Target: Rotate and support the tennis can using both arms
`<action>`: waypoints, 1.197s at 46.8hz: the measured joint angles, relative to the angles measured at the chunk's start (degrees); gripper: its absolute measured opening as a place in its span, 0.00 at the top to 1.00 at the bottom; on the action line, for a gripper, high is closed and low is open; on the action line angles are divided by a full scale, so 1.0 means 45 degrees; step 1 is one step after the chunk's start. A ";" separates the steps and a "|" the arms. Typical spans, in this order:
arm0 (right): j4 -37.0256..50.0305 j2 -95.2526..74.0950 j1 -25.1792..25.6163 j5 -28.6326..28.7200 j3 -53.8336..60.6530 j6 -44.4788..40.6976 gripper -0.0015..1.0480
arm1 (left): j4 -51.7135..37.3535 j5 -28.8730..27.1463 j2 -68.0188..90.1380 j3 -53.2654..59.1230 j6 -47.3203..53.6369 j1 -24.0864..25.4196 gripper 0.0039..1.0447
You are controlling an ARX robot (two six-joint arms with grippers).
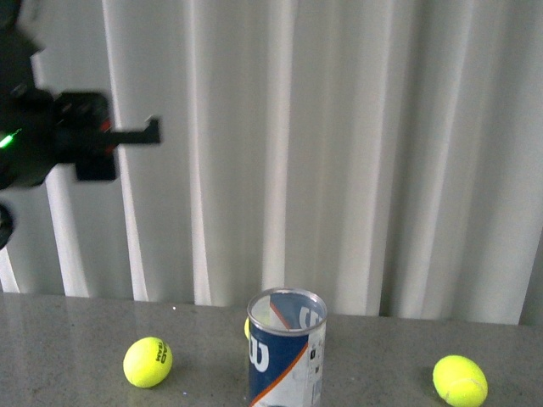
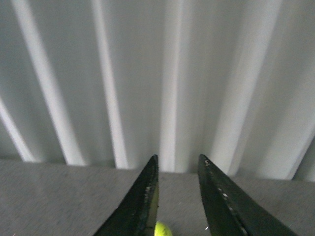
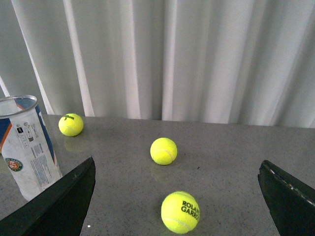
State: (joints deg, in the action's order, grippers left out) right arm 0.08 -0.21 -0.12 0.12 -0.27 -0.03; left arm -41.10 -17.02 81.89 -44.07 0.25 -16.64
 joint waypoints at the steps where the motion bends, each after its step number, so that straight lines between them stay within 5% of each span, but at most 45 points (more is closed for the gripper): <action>1: 0.0000 0.0000 0.0000 0.0000 0.0000 0.0000 0.07 | -0.0151 0.0092 -0.0185 0.0442 -0.0005 0.0136 0.77; 7: 0.0000 0.0000 0.0000 -0.0005 0.0000 0.0000 0.07 | -0.0695 0.0738 -0.1010 0.2618 -0.0073 0.0636 0.97; 38: 0.0000 0.0000 0.0000 -0.0005 0.0000 0.0000 0.07 | -0.0690 0.2749 -0.6533 0.8072 -0.0087 0.2667 0.97; 42: 0.0000 0.0000 0.0000 -0.0005 0.0000 0.0000 0.07 | -0.0180 0.3721 -0.7446 0.8480 -0.0083 0.3478 0.97; 56: 0.0000 0.0000 0.0000 -0.0005 0.0000 0.0000 0.07 | 0.0908 0.3755 -0.9709 0.9471 -0.0087 0.3667 0.97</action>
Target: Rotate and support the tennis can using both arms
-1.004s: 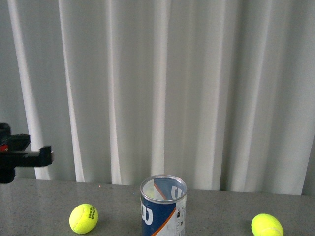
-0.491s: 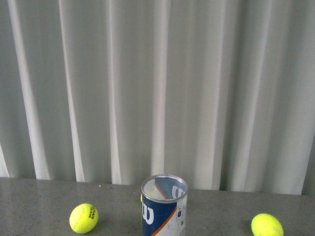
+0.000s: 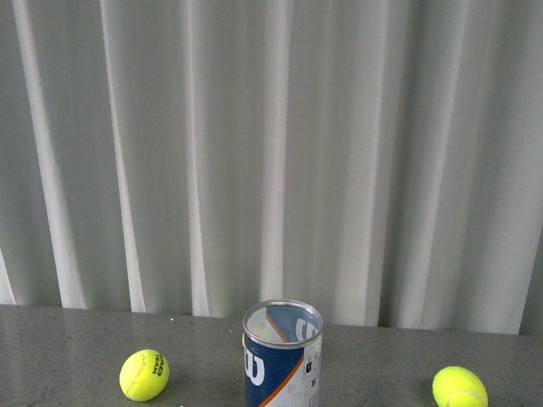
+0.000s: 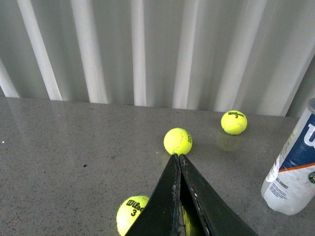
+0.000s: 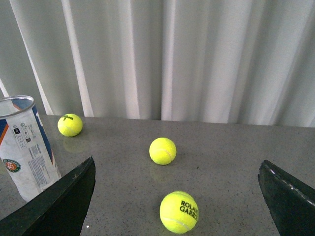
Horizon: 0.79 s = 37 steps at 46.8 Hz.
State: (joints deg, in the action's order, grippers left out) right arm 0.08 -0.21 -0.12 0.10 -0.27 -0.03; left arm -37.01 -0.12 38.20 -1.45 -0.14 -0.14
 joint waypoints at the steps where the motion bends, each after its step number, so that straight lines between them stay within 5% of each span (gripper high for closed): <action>1: 0.0000 0.0000 0.0000 0.0000 0.0000 0.0000 0.07 | 0.0233 0.0005 -0.0262 0.0000 0.0000 0.0000 0.97; 37: 0.0000 0.0000 0.0000 0.0000 0.0000 0.0000 0.07 | 0.5416 0.0010 -0.5727 0.0010 0.0000 0.0000 0.97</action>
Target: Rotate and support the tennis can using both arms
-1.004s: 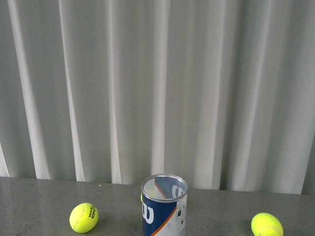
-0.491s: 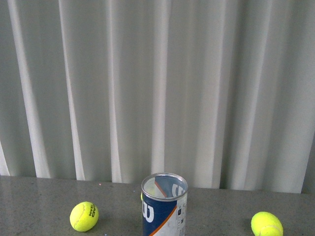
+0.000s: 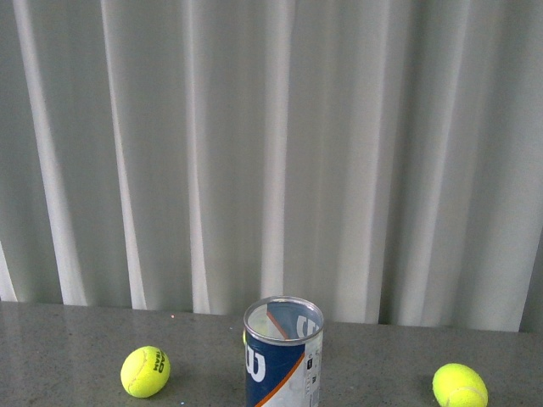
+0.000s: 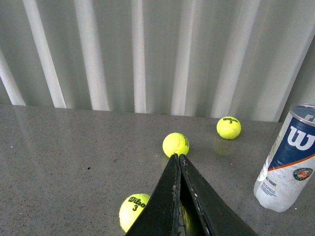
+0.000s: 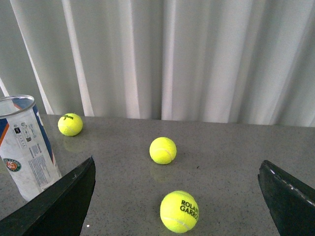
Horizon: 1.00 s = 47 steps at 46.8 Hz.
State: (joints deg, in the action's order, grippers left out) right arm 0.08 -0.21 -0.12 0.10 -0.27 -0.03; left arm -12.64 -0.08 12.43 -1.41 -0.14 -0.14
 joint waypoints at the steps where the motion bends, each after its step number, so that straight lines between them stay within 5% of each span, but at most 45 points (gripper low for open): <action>1: 0.0000 0.0000 0.0000 0.0000 0.0000 0.0005 0.07 | 0.0068 0.0000 -0.0068 0.0005 0.0000 0.0000 0.97; 8: 0.0000 0.0000 0.0000 0.0000 0.0000 0.0000 0.07 | 0.0568 0.0000 -0.0563 0.0000 0.0000 0.0000 0.97; 12: 0.0000 0.0000 0.0000 0.0000 0.0000 0.0000 0.07 | 0.2662 0.0015 -0.2259 0.0000 0.0000 0.0000 0.97; 22: 0.0000 0.0000 0.0000 0.0000 0.0000 0.0000 0.07 | 0.2803 0.0015 -0.2710 0.0000 -0.0005 0.0000 0.97; 47: 0.0000 0.0000 0.0000 0.0000 0.0000 0.0000 0.07 | 0.2803 0.0015 -0.2715 0.0000 -0.0005 0.0000 0.11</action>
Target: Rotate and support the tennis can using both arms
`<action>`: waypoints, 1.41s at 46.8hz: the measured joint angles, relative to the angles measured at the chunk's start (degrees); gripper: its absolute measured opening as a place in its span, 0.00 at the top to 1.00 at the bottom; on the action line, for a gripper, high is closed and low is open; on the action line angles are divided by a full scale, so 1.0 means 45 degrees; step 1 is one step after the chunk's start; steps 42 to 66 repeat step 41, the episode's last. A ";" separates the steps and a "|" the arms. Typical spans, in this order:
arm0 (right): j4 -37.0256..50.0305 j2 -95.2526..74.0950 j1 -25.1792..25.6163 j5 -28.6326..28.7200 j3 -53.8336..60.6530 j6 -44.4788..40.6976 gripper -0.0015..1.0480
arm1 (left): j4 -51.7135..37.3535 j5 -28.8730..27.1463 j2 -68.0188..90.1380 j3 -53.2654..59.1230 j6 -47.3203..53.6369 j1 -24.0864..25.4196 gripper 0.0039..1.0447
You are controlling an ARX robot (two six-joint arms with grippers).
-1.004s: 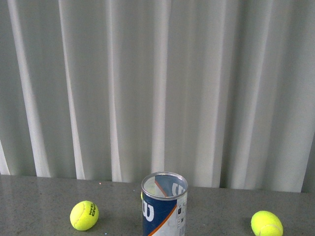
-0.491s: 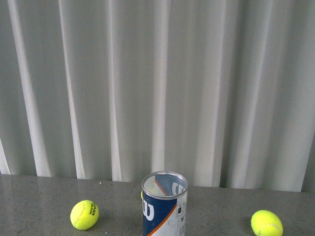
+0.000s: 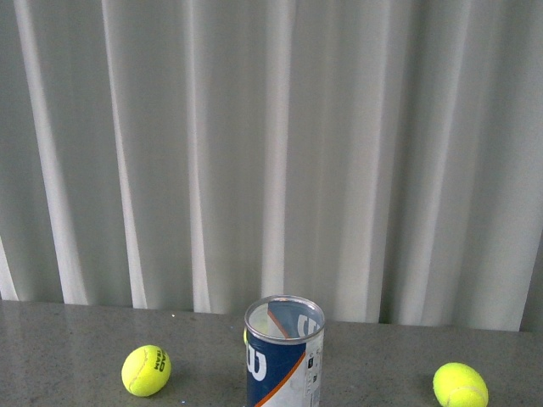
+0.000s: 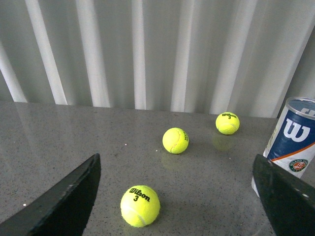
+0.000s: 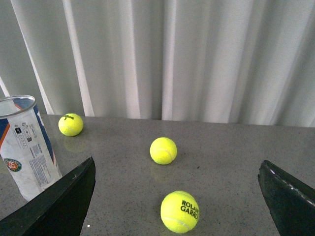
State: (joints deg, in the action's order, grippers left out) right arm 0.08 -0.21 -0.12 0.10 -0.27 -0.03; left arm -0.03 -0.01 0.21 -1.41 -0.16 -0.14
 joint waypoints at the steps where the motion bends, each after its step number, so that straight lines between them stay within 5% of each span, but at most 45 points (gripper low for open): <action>1: 0.0000 0.0000 0.0000 0.0000 0.0000 0.0005 0.07 | 0.0000 0.0000 0.0000 0.0000 -0.0005 0.0000 0.07; 66: 0.0000 0.0000 0.0000 0.0000 0.0000 0.0000 0.07 | 0.0000 0.0000 0.0000 0.0000 0.0005 0.0000 0.06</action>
